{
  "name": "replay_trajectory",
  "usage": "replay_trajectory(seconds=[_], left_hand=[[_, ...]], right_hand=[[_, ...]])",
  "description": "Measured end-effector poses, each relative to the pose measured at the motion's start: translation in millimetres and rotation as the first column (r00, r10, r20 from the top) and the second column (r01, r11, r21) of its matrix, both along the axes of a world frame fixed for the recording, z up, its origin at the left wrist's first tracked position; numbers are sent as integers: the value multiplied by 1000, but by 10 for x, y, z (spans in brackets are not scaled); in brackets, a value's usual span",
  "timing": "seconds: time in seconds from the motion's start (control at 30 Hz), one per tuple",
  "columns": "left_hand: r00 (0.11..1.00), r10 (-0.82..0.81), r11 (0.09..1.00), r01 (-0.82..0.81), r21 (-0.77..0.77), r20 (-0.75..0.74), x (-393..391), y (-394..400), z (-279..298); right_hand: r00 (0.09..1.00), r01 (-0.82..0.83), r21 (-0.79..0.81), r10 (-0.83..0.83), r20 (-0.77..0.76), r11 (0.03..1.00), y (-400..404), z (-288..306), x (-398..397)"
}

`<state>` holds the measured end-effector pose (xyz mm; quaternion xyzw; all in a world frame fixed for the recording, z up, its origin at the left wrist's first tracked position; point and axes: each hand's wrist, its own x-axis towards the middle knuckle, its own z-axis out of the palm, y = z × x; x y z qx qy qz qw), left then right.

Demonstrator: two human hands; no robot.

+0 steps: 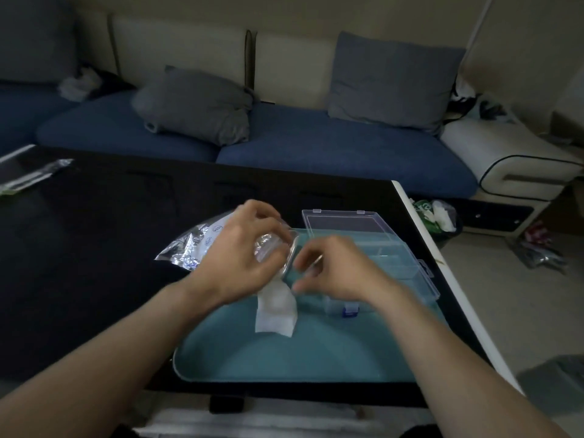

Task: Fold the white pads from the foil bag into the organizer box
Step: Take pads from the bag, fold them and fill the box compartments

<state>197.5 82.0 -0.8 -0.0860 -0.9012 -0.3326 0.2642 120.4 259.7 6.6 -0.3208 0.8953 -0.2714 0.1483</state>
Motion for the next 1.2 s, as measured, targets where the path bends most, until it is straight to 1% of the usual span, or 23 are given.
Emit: replay_trajectory(seconds=[0.07,0.1,0.17,0.2,0.23,0.33,0.43,0.63,0.7,0.73,0.77,0.8,0.83,0.87,0.9,0.93,1.03,1.1,1.2], left_hand=[[987,65,989,-44,-141,150,-2,-189,-92],[960,129,973,-74,-218,248,-5,-256,-158],[874,224,945,-88,-314,431,-18,-339,-274],[842,229,946,-75,-314,488,-17,-365,-309],[832,213,954,-64,-293,512,-22,-386,-337],[843,184,964,-55,-259,506,-9,-433,-369],[837,167,962,-23,-272,521,7,-438,-410],[854,184,956,-41,-289,487,10,-428,-451],[857,185,956,-44,-290,482,8,-422,-436],[857,184,957,-44,-288,482,2,-422,-426],[853,184,957,-42,-287,489,-2,-426,-418],[846,185,956,-37,-292,500,-4,-429,-408],[838,187,954,-29,-300,513,-7,-431,-401],[832,184,953,-19,-304,524,-16,-424,-394],[828,177,955,-14,-295,532,-16,-424,-382],[826,166,964,-21,-266,538,-10,-430,-373],[836,140,985,-63,-161,530,-26,-394,-357],[843,136,987,-71,-144,520,-30,-351,-349],[847,149,987,-99,-124,510,-6,-287,-322]], right_hand=[[995,-83,258,94,-31,963,-111,-122,128],[990,-104,341,130,-55,934,-172,-199,175],[980,-130,403,180,-87,906,-279,-340,222],[976,-139,399,194,-102,907,-317,-378,234],[973,-144,384,201,-112,912,-335,-407,231],[976,-137,308,182,-122,941,-351,-431,231],[974,-123,314,175,-144,942,-374,-480,236],[977,-82,288,134,-165,954,-338,-481,185],[994,-44,233,67,-88,972,-244,-416,127],[1000,-6,153,6,-2,988,-190,-380,91],[991,63,31,-66,116,998,-142,-352,63],[961,157,-109,-126,245,982,-113,-326,49],[912,262,-230,-163,376,937,-112,-315,45],[857,352,-310,-170,487,883,-124,-314,50],[815,403,-347,-160,556,847,-168,-327,66],[796,422,-352,-156,585,835,-236,-351,91],[800,402,-337,-148,581,852,-417,-457,152],[806,424,-336,-182,563,841,-521,-512,153],[858,447,-307,-305,414,840,-588,-535,120]])
